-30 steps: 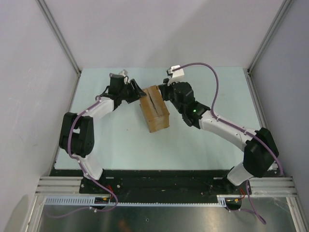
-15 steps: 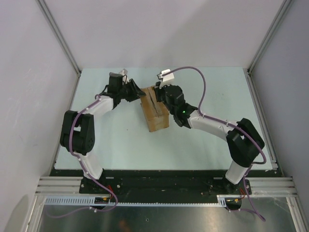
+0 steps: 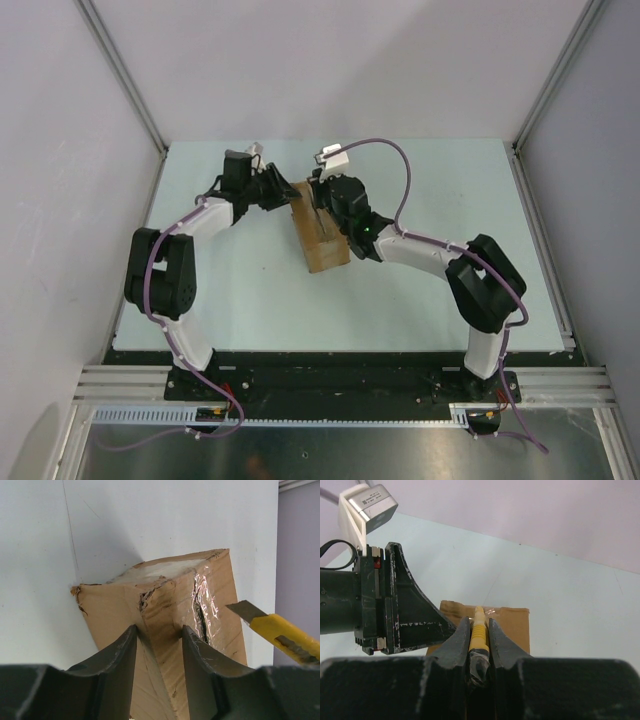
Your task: Unpack the express box
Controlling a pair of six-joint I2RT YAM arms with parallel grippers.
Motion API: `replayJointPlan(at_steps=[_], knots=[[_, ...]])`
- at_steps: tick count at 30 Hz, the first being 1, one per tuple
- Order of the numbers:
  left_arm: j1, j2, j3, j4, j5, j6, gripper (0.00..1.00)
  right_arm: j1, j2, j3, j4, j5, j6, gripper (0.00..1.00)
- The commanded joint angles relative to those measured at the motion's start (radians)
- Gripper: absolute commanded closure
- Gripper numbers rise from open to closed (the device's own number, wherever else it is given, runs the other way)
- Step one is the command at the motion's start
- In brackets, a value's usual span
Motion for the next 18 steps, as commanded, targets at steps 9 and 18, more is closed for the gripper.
replayJointPlan(at_steps=[9, 18], knots=[[0.001, 0.035, -0.003, -0.068, 0.057, 0.004, 0.59, 0.004, 0.064, 0.080, 0.084, 0.050, -0.005, 1.00], [0.001, 0.041, 0.000, -0.074, 0.063, 0.002, 0.59, 0.003, 0.087, 0.100, 0.075, 0.052, -0.006, 1.00]])
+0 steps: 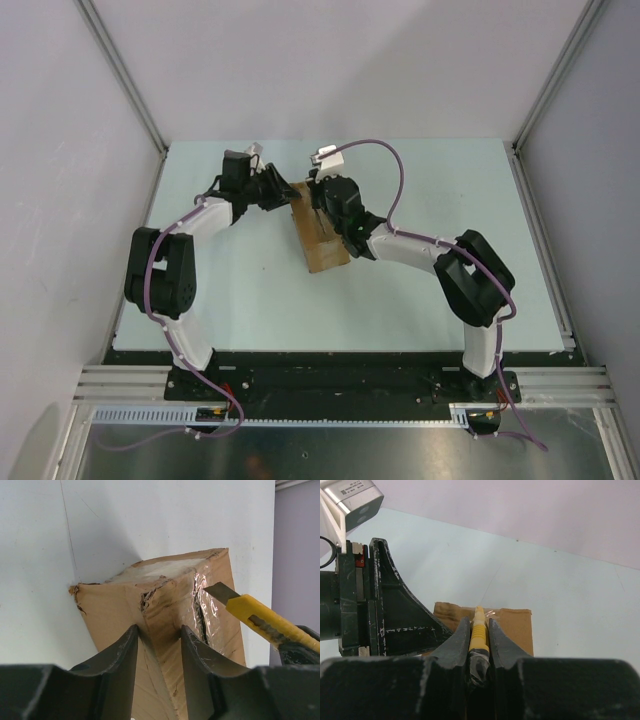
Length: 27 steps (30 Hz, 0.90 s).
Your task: Unpack the express box
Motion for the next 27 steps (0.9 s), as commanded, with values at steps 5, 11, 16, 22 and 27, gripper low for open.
replayJointPlan(at_steps=[5, 11, 16, 22, 27], knots=[[-0.007, 0.044, 0.003, -0.078, 0.042, 0.003, 0.59, 0.004, 0.018, 0.057, 0.054, 0.029, -0.002, 1.00], [-0.007, 0.047, 0.005, -0.077, 0.045, 0.004, 0.59, 0.001, 0.033, 0.067, 0.054, 0.029, -0.002, 1.00], [-0.007, 0.047, 0.002, -0.081, 0.045, 0.004, 0.59, 0.000, 0.043, 0.075, 0.048, 0.033, -0.002, 1.00], [-0.007, 0.048, -0.001, -0.087, 0.040, 0.006, 0.59, 0.000, 0.047, 0.075, 0.048, 0.048, -0.012, 1.00], [-0.006, 0.053, 0.000, -0.103, 0.027, 0.000, 0.60, 0.000, 0.055, 0.075, 0.039, 0.051, -0.020, 1.00]])
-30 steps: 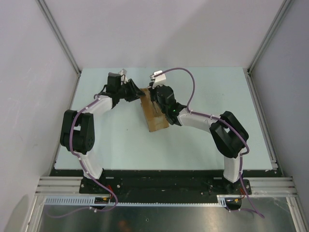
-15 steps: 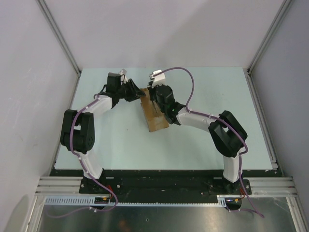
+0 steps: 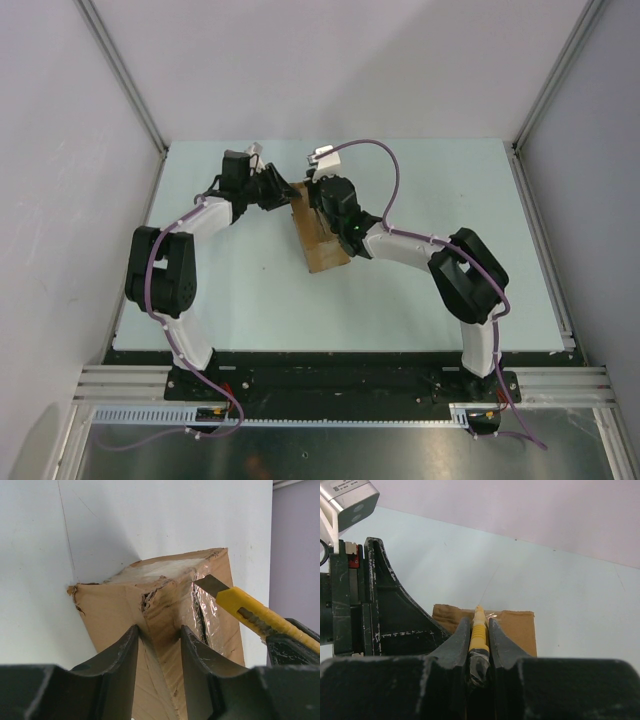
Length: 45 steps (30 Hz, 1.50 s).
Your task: Unpack the express box
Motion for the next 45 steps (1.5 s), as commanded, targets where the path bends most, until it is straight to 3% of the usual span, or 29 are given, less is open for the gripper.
replayJointPlan(at_steps=[1, 27, 45], knots=[[-0.009, 0.044, -0.005, -0.110, 0.008, 0.005, 0.60, -0.001, 0.020, 0.043, 0.030, 0.030, -0.016, 1.00], [0.016, 0.092, -0.001, -0.127, 0.052, -0.132, 0.67, 0.008, -0.048, -0.021, -0.107, 0.046, -0.014, 1.00], [0.020, 0.067, -0.040, -0.127, 0.011, -0.230, 0.69, 0.025, -0.118, -0.024, -0.280, 0.058, 0.095, 1.00]])
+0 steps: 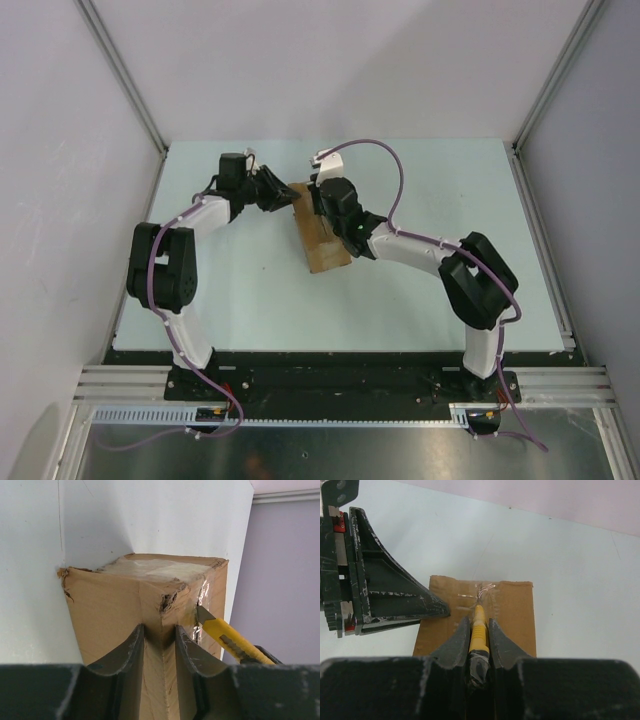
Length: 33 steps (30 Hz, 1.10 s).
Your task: Unpack the express box
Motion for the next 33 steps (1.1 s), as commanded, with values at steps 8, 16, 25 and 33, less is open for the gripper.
replayJointPlan(at_steps=[8, 16, 25, 33], knots=[[-0.014, 0.007, -0.067, -0.120, -0.091, -0.088, 0.70, 0.026, -0.098, -0.013, -0.151, 0.059, 0.085, 1.00], [-0.043, -0.015, -0.067, -0.123, -0.131, -0.128, 0.71, 0.035, -0.141, -0.013, -0.261, 0.062, 0.162, 1.00], [-0.061, -0.041, -0.087, -0.123, -0.170, -0.176, 0.72, 0.039, -0.164, 0.010, -0.373, 0.059, 0.259, 1.00], [-0.083, -0.050, -0.106, -0.122, -0.196, -0.211, 0.72, 0.055, -0.184, 0.015, -0.482, 0.060, 0.326, 1.00]])
